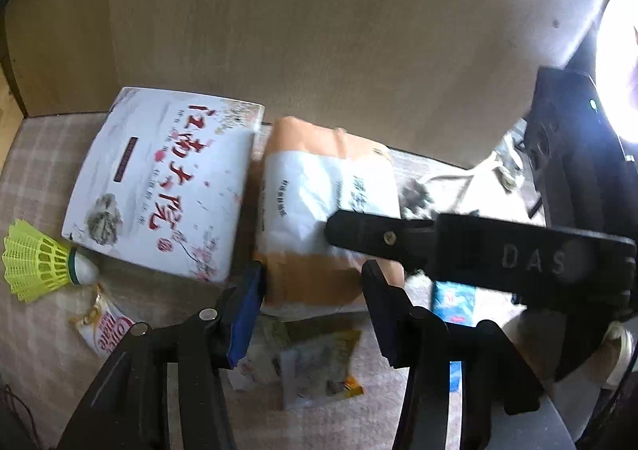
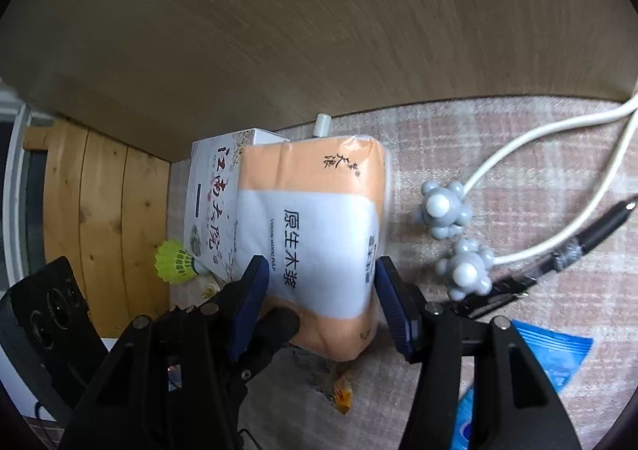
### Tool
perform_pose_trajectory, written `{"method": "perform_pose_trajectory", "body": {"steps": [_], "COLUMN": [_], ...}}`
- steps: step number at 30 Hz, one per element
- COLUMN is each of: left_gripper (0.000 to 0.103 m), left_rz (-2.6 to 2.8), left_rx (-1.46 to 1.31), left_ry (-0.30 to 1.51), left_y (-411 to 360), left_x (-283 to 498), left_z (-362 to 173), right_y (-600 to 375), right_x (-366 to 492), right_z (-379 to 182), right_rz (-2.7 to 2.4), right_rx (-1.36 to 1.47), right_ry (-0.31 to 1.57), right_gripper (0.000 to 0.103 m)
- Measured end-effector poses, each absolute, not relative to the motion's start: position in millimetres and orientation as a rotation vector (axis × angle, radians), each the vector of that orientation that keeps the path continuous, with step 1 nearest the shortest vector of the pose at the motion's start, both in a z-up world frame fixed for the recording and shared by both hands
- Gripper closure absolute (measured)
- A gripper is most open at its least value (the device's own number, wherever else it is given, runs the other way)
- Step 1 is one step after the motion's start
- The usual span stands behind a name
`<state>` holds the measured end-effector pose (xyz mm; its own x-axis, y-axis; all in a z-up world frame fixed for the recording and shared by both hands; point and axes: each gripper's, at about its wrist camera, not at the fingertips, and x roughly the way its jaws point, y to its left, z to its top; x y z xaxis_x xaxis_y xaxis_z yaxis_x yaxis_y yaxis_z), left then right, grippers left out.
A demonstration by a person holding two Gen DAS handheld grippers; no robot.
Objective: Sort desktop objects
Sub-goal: 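Grasp the orange-and-white tissue pack with the right gripper and lift it, then carry the orange-and-white tissue pack to the bin and open the right gripper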
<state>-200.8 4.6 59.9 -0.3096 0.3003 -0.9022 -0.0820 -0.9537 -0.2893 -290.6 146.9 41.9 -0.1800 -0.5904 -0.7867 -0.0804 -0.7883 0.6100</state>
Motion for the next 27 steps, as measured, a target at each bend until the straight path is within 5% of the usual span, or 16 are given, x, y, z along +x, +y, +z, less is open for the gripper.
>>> {"method": "perform_pose_trajectory", "body": {"steps": [16,27], "left_gripper": [0.057,0.056], "left_rz": [2.314,2.165], "left_rx": [-1.53,-1.433], "left_ry": [-0.319,-0.145], "left_y": [40,158], "left_x": [-112,-58], "left_z": [114,144], "right_y": [183,278], "right_x": [-188,-90], "right_z": [101,137], "right_rz": [-2.152,-2.364], "right_rx": [1.6,1.534], "right_ry": [-0.667,-0.778], "right_gripper": [0.048,0.048]}}
